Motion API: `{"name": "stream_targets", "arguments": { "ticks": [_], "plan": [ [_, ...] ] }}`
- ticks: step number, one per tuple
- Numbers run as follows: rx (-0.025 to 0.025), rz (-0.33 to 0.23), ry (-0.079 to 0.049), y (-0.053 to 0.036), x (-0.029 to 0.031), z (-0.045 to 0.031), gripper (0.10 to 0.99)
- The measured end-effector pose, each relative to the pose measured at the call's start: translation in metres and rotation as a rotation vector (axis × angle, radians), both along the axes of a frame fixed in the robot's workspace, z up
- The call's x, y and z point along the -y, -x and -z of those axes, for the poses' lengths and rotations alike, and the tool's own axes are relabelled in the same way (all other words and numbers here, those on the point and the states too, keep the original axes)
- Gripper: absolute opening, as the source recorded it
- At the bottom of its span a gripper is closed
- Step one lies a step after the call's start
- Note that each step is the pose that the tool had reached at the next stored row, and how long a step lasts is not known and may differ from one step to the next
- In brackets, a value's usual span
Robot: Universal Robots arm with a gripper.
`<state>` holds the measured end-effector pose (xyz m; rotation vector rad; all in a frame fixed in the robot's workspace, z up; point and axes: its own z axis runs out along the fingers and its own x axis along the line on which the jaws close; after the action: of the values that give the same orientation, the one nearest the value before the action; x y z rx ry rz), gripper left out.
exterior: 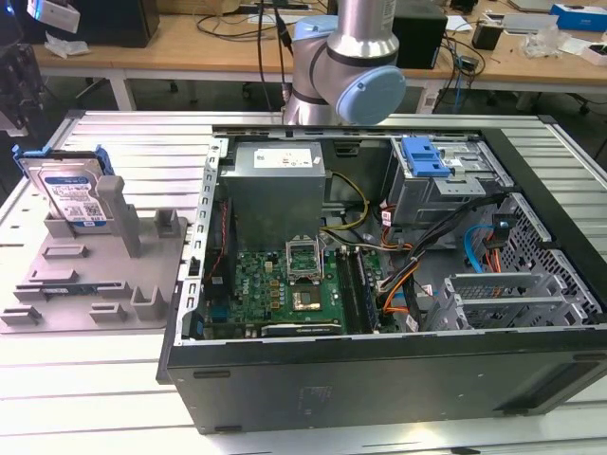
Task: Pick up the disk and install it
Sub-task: 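Pick up the disk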
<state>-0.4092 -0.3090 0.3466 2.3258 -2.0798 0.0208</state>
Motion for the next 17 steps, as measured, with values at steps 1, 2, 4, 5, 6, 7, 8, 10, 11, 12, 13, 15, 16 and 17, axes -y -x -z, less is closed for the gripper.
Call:
{"name": "stream_targets", "arguments": {
  "ticks": [1,2,4,5,6,7,8,10,11,12,13,15,16,17],
  "plan": [
    [0.0000,0.000,0.000,0.0000,0.0019,0.0012,0.482],
    [-0.0002,0.000,0.000,0.0001,0.0023,0.0017,0.482],
    [-0.0002,0.000,0.000,0.0001,0.0029,0.0037,0.482],
    [-0.0001,0.000,0.000,0.0002,0.0029,0.0048,0.482],
    [-0.0002,0.000,0.000,0.0003,0.0030,0.0073,0.482],
    [-0.0002,0.000,0.000,0.0007,0.0031,0.0093,0.482],
    [-0.0002,0.000,0.000,0.0010,0.0030,0.0107,0.482],
    [-0.0002,0.002,0.000,0.0014,0.0030,0.0138,0.482],
    [-0.0002,0.003,0.000,0.0015,0.0030,0.0153,0.482],
    [-0.0001,0.006,0.000,0.0017,0.0030,0.0166,0.482],
    [-0.0002,0.011,0.000,0.0019,0.0030,0.0174,0.482],
    [-0.0005,0.019,0.001,0.0021,0.0030,0.0185,0.482],
    [-0.0005,0.020,0.000,0.0021,0.0030,0.0185,0.482],
    [-0.0004,0.020,0.000,0.0021,0.0030,0.0186,0.482]
  ]
}}
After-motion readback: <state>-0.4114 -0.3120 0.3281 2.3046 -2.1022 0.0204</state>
